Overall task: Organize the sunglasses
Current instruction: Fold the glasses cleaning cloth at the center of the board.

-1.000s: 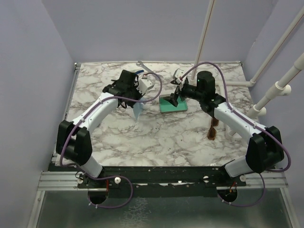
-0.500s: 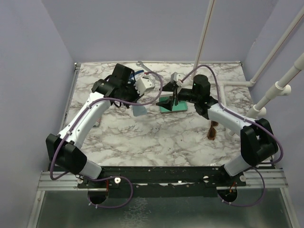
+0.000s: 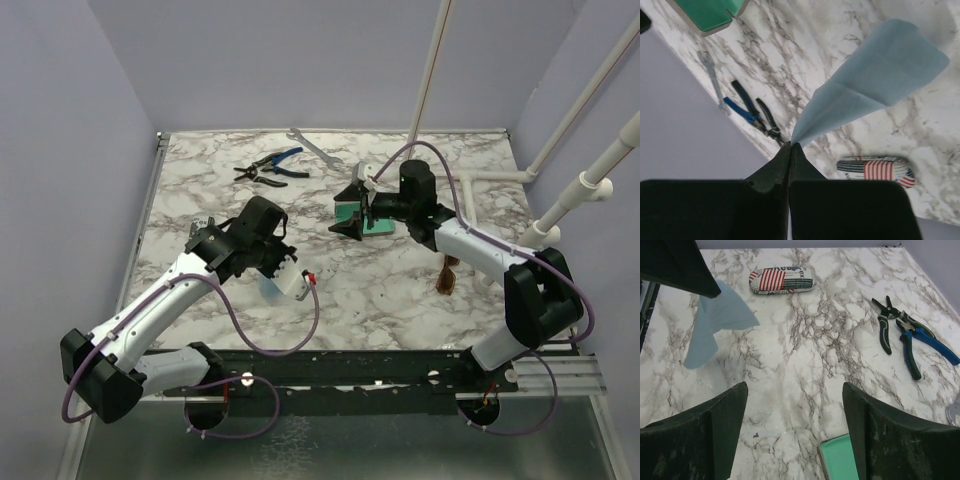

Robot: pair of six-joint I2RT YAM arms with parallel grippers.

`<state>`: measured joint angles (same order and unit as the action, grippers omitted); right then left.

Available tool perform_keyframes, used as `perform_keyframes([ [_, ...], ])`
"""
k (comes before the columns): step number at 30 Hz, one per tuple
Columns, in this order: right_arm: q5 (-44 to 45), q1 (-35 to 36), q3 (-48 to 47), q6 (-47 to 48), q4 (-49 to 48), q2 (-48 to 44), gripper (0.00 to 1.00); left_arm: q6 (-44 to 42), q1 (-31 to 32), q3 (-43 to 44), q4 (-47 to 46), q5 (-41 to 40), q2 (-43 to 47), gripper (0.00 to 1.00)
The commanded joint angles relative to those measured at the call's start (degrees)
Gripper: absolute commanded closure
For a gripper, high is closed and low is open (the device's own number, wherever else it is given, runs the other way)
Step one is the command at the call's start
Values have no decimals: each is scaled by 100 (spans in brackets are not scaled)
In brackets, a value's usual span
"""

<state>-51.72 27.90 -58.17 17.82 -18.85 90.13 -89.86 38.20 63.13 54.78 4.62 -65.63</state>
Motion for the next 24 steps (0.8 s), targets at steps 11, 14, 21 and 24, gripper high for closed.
perform_keyframes([
  [11, 316, 777, 410, -580, -492, 160, 24, -161, 326, -624, -1767, -419, 474, 100],
  [14, 352, 833, 473, -969, -840, 273, 27, 330, 346, -545, -1984, -617, 388, 100],
  [21, -403, 840, 347, -1202, -977, 680, 29, 103, 343, -582, -2164, -536, 494, 100],
  [24, -532, 844, 168, -1166, -776, 787, 31, 32, 346, -699, -2370, -506, 636, 100],
])
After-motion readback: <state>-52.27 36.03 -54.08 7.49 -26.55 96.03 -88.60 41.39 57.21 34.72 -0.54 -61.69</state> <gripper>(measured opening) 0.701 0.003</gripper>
